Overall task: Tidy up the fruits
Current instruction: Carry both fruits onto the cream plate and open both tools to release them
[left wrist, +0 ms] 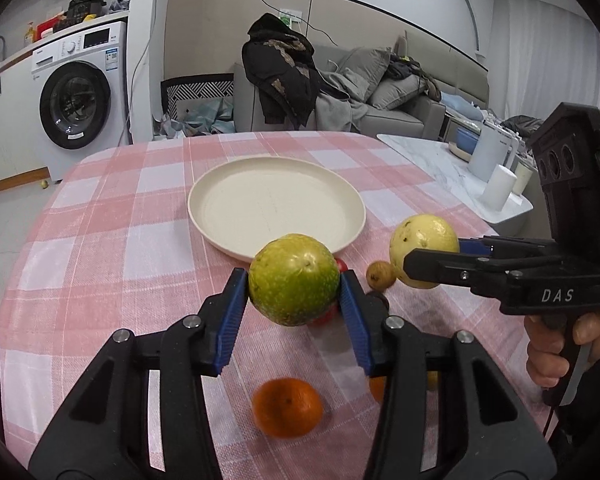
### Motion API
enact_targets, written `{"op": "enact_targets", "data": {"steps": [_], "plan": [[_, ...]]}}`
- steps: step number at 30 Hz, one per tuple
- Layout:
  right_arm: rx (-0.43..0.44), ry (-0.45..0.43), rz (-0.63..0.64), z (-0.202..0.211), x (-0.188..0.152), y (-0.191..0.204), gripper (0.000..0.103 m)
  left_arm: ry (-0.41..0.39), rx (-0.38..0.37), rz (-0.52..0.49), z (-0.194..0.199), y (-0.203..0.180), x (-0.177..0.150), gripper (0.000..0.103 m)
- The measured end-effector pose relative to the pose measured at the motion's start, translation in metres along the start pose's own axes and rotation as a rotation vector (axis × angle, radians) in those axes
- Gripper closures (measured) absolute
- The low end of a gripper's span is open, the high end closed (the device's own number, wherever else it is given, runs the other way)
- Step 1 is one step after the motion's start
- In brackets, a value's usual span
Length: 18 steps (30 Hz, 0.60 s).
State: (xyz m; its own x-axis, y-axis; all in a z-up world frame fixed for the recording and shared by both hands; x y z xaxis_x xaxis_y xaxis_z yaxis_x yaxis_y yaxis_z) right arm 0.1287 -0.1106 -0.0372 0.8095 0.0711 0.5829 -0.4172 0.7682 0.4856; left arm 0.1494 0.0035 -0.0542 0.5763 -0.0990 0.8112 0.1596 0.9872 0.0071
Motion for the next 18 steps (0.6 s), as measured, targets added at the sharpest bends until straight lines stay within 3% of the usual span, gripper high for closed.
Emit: {"op": "enact_targets", "data": {"steps": [18], "plan": [[-0.016,-0.029,-0.031,-0.024,0.042,0.015,0.045,-0.029,0.062,0.005,-0.027,0.02,0.034,0.059]]}}
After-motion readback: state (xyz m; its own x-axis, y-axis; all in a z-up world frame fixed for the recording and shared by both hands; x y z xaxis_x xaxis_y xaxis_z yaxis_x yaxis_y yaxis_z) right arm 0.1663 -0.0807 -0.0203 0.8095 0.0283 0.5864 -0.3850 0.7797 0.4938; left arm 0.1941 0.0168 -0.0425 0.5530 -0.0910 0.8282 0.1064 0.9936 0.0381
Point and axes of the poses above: each gripper's, at about its wrist camera, not at the fingertips, and z roughly against the way its jaws point, y to its left, x to its top, the point moved 9 cm from there along -z, roughly the way its jaws point, and after that the axes turned 10 degrees about -z, right-handed, at the moved point
